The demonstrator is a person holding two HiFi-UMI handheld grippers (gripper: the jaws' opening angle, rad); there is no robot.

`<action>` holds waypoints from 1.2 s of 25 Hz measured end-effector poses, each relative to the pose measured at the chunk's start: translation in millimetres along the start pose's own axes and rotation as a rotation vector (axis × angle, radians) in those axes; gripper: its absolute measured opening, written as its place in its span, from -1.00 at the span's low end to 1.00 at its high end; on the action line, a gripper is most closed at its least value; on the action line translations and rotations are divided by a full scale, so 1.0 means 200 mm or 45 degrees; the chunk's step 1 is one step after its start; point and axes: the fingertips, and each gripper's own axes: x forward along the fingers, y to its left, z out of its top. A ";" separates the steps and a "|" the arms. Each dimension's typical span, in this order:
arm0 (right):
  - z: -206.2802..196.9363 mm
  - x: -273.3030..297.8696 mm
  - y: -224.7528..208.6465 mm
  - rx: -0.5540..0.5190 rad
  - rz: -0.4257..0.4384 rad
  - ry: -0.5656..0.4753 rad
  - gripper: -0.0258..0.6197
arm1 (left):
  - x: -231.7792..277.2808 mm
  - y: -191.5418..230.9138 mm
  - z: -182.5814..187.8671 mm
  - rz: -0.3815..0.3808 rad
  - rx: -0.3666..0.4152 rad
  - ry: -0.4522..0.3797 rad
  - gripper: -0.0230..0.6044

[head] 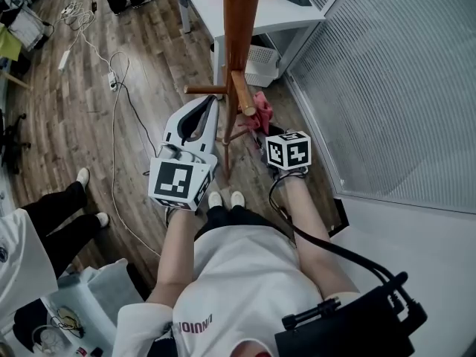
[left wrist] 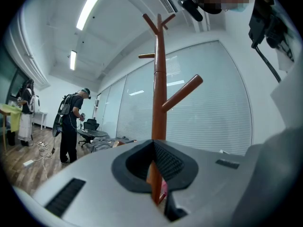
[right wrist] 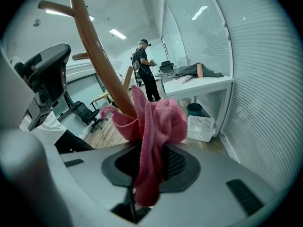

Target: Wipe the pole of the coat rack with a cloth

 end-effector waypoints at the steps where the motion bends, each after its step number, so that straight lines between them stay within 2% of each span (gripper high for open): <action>1: 0.01 -0.01 -0.01 0.002 -0.005 -0.006 -0.62 | 0.00 0.00 0.00 0.000 -0.001 0.000 -0.88; 16: 0.10 -0.14 -0.12 0.038 -0.072 -0.118 -0.62 | 0.02 -0.05 -0.01 -0.016 -0.002 -0.002 -0.88; 30: 0.48 -0.46 -0.04 -0.049 -0.084 -0.423 -0.62 | 0.02 -0.09 0.02 -0.022 0.005 -0.014 -0.88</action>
